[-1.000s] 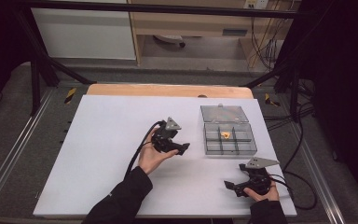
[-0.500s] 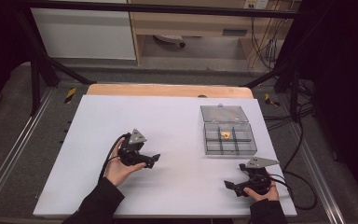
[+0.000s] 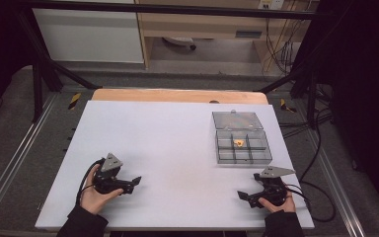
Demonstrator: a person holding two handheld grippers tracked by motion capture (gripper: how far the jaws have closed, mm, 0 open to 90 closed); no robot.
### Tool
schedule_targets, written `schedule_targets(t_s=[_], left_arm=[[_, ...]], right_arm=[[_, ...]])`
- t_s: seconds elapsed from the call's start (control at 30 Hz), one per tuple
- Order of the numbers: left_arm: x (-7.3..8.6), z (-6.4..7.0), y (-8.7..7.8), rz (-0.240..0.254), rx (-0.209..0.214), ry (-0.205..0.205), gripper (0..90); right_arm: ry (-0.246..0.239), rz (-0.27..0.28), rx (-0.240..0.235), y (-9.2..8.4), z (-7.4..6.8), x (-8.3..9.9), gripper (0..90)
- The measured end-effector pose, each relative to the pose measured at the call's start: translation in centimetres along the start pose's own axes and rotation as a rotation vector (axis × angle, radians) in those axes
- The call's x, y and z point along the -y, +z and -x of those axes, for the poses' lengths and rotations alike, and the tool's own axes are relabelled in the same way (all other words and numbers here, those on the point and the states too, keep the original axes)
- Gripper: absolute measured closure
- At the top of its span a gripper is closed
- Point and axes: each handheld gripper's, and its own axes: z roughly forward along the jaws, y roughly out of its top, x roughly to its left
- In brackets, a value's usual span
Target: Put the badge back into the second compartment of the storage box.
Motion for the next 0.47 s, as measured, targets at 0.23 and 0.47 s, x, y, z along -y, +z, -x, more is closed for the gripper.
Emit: schedule_targets(t_s=[0.23,0.47], left_arm=[[1.5,-0.8,-1.3,0.004,-0.003,-0.028,5.3],[2.4,-1.2,-1.5,-0.011,-0.011,-0.026,4.7]], right_arm=[[0.003,-0.003,-0.001,0.0,0.0,0.0,0.6],[0.002,-0.009,0.001,0.0,0.0,0.0,0.6]])
